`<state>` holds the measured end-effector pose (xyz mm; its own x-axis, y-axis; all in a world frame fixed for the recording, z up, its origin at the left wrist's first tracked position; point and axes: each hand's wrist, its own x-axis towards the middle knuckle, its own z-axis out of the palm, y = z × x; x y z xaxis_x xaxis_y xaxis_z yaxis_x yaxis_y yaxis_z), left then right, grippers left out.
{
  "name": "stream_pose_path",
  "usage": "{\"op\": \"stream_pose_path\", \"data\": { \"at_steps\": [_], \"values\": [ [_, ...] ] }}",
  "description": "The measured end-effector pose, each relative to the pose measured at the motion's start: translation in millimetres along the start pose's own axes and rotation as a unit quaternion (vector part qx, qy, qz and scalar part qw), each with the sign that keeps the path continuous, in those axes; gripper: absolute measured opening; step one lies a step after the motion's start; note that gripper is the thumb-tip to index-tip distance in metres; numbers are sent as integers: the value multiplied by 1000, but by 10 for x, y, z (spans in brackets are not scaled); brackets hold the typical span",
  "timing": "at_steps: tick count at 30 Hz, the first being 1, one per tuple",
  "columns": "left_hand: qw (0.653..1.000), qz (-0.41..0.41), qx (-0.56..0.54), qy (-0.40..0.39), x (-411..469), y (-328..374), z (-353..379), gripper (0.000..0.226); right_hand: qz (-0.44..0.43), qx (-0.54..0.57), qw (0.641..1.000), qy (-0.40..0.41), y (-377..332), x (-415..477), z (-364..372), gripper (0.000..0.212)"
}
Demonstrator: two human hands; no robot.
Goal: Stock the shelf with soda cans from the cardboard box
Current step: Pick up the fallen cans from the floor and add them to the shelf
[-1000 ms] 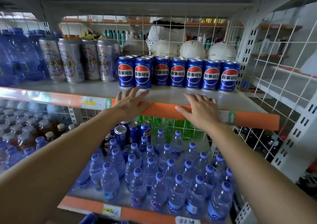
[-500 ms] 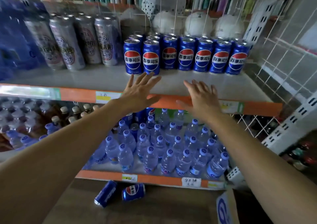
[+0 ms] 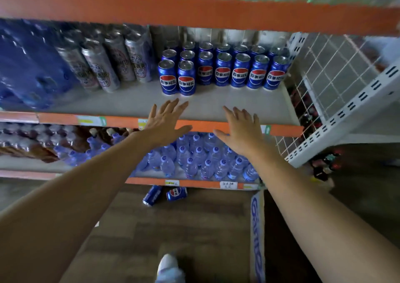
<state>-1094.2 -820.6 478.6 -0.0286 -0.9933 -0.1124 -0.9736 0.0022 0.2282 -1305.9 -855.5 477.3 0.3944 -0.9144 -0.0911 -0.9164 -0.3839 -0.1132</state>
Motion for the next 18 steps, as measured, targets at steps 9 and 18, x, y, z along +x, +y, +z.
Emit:
{"op": "stream_pose_path", "data": {
  "at_steps": [9, 18],
  "values": [
    [998, -50, -39, -14, -742, 154, -306, 73, -13, 12, 998, -54, -149, -646, -396, 77],
    [994, -87, -54, -40, -1383, -109, -241, 76, -19, 4, 995, -97, -606, -934, -338, 78]
  ]
}}
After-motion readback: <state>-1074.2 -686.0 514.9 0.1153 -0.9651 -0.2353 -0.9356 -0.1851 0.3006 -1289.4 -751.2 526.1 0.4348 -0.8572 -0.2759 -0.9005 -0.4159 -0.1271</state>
